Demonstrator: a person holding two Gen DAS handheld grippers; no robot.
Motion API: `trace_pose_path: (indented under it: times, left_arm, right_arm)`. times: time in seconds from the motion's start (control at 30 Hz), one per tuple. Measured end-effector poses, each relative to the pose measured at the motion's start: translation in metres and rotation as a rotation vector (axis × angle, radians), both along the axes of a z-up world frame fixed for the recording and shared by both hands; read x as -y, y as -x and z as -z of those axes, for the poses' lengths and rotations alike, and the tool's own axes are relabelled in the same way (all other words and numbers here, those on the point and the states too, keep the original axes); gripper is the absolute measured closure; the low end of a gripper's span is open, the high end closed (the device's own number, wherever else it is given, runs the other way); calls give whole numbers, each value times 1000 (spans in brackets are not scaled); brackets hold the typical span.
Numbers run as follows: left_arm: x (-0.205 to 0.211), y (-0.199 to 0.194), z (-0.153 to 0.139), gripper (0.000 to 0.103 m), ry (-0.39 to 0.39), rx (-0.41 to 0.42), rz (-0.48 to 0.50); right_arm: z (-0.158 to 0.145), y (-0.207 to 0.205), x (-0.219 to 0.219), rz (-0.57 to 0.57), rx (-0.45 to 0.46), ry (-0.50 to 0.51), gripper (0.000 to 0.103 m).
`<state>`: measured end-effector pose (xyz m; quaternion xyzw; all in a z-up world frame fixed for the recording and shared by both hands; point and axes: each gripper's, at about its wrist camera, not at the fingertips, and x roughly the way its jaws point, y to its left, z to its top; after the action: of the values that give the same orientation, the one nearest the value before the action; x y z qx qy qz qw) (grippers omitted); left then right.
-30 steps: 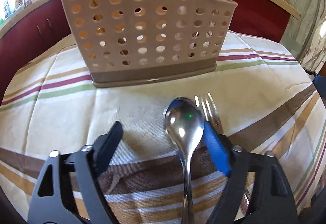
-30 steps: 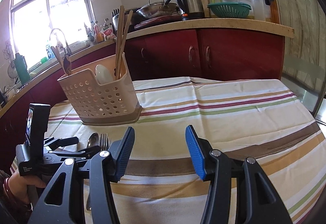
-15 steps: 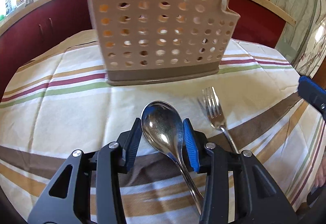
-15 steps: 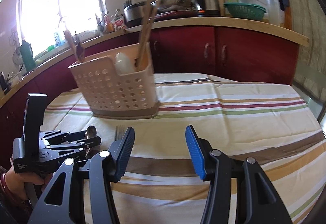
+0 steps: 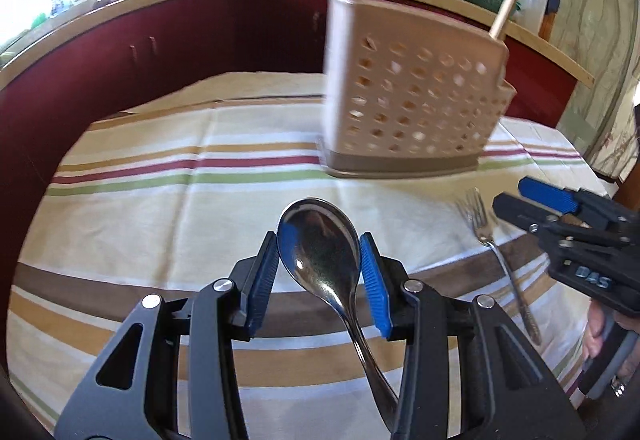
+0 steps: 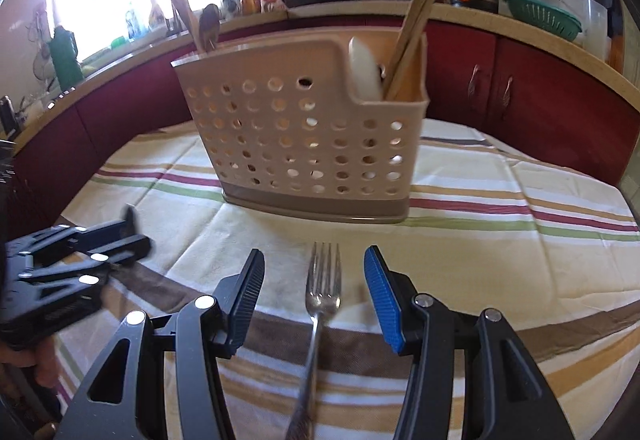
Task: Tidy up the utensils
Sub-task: 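Close the right tool on the silver fork, then carry the steel spoon with the left tool while the right tool carries the fork into the caddy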
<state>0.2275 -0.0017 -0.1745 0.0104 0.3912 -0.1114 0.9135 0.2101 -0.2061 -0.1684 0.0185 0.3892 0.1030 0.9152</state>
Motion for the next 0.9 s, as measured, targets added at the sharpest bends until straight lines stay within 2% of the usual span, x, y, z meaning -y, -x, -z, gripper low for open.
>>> trace_pose_path:
  times: [0.3,0.47,0.63,0.9]
  left_arm:
    - [-37,0,-4,63,9,7,-46]
    - [-35,-2,-5,63,18,17,-43]
    - [-29,1,-6,63,27,28,-35]
    - [-19,9,-20,63,35,73,-18]
  right_arm:
    - [25,-28,-9,47,-115,50,51]
    - [30,-30,-10,50,-142,42,79]
    - [19,-13,-6,43,-83,19,79]
    - [-21,26,14,37,105,-40,79]
